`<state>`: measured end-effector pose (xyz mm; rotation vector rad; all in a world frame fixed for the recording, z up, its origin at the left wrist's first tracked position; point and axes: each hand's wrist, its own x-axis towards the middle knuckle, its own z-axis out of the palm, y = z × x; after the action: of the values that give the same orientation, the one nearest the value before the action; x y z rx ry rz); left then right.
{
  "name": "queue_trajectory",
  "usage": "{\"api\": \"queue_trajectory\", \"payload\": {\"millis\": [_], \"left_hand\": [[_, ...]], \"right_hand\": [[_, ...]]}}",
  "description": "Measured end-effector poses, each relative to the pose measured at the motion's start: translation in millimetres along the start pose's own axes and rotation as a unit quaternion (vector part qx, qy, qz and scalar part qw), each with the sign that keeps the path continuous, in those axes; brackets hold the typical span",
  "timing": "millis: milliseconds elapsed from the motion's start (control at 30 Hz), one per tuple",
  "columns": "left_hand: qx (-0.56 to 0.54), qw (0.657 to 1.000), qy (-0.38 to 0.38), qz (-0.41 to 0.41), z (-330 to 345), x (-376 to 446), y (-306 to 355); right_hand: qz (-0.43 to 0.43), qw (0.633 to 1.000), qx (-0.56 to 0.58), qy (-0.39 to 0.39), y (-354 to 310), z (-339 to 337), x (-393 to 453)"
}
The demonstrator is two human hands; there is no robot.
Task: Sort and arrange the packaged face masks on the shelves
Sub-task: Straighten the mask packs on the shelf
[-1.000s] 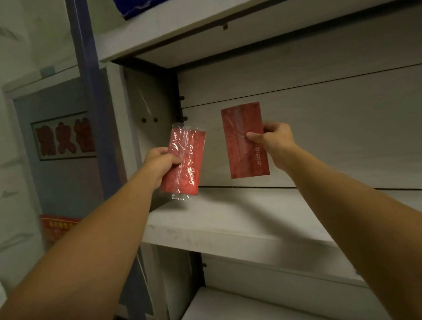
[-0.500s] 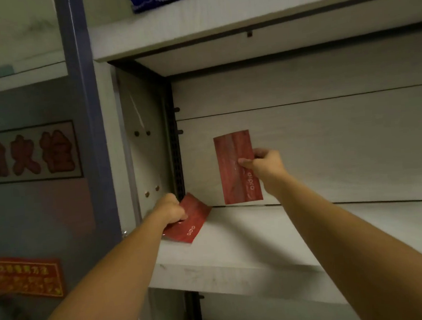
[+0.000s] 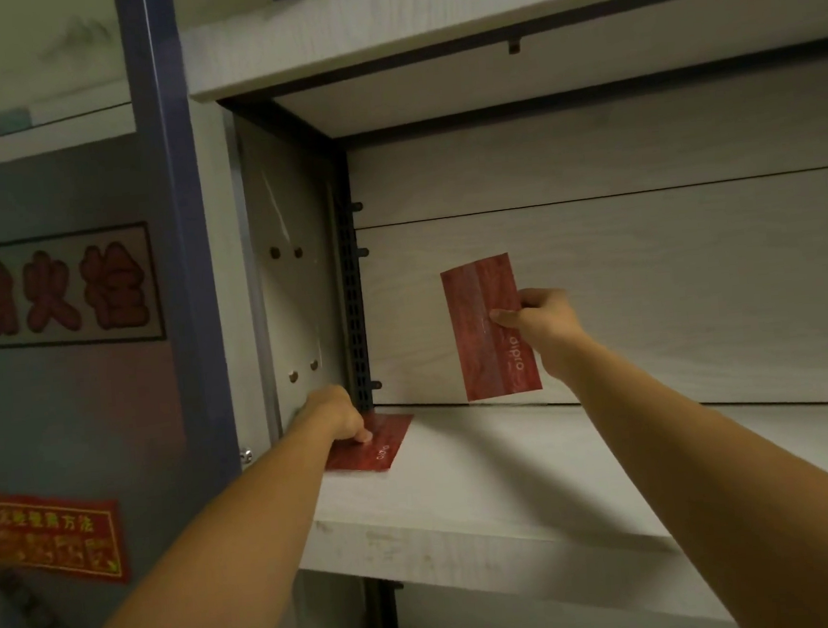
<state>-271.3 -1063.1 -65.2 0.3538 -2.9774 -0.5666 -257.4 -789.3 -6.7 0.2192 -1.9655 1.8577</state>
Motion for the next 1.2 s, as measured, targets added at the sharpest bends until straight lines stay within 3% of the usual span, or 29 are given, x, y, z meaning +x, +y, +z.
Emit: {"api": "queue_trajectory", "payload": {"millis": [533, 733, 1000, 1200], "left_hand": [[-0.022, 0.999, -0.028, 0.01, -3.4, 13.0, -5.7], [0.0, 0.997, 0.063, 0.05, -45.2, 7.7, -4.9], [0.038, 0.974, 0.179, 0.132, -99.9, -8.0, 3.0], [0.098, 0.964, 0.181, 0.171, -106.1, -12.9, -2.7]], "right_hand": [[0.012, 1.0, -0.009, 0.014, 1.6, 3.7, 9.1], [0.063, 0.998, 0.011, 0.013, 7.1, 30.3, 14.7], [0.165, 0.985, 0.029, -0.044, 39.1, 102.7, 5.3], [0.226, 0.968, -0.033, -0.106, 70.9, 145.9, 6.3]]}}
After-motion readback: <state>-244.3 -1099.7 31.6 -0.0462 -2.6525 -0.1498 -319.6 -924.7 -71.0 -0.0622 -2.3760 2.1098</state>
